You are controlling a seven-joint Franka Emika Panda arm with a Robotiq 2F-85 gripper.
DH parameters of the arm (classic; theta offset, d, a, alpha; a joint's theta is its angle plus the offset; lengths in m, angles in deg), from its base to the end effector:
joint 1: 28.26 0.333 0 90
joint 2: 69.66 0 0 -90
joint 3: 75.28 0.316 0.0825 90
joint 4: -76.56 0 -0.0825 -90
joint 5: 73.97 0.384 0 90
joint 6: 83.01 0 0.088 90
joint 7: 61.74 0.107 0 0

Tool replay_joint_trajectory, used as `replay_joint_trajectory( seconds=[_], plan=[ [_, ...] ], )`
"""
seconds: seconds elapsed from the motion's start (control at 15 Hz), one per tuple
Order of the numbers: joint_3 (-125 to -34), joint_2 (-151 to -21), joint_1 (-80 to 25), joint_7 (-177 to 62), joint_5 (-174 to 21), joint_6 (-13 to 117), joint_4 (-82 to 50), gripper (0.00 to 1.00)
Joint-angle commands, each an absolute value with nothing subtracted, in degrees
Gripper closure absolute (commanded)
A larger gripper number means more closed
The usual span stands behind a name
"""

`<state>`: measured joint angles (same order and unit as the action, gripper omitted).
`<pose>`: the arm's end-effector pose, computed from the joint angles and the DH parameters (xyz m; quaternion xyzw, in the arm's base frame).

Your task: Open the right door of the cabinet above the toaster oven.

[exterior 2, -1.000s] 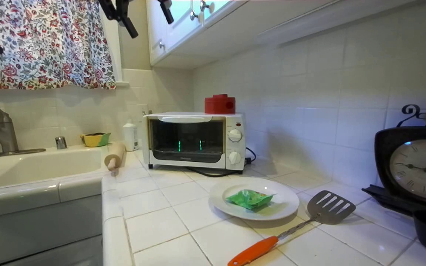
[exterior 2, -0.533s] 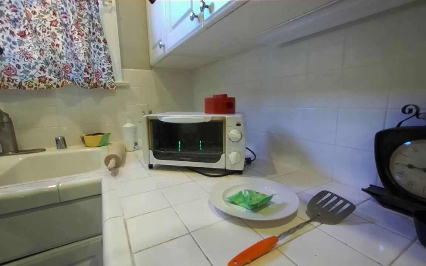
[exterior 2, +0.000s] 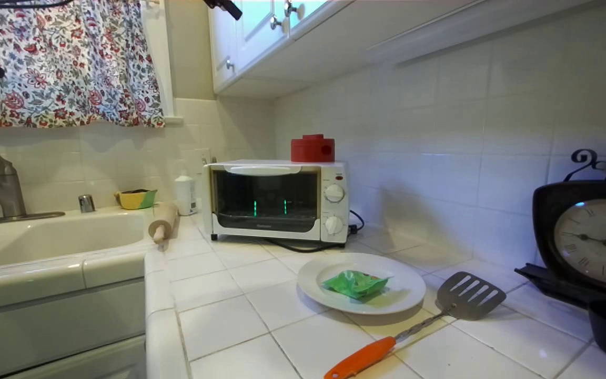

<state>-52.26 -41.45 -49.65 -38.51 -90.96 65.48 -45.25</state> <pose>0.4636 0.0669 0.6955 0.8755 -0.0653 0.4637 0.1192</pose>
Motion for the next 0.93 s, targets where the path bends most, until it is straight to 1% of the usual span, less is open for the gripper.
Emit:
replay_joint_trajectory(
  seconds=[0.0,0.07,0.2,0.4,0.87],
  plan=[
    [-54.5,-42.0,-47.0,-36.9,-93.4,65.0,-45.0,0.0],
    [-54.6,-42.0,-47.0,-36.9,-93.4,65.0,-44.8,0.0],
    [-51.2,-42.1,-52.0,-29.0,-97.4,64.8,-44.1,0.0],
    [-49.7,-42.6,-54.2,-21.1,-102.9,64.5,-43.4,0.0],
    [-51.5,-45.9,-52.6,-14.0,-110.6,68.9,-42.4,0.0]
  ],
)
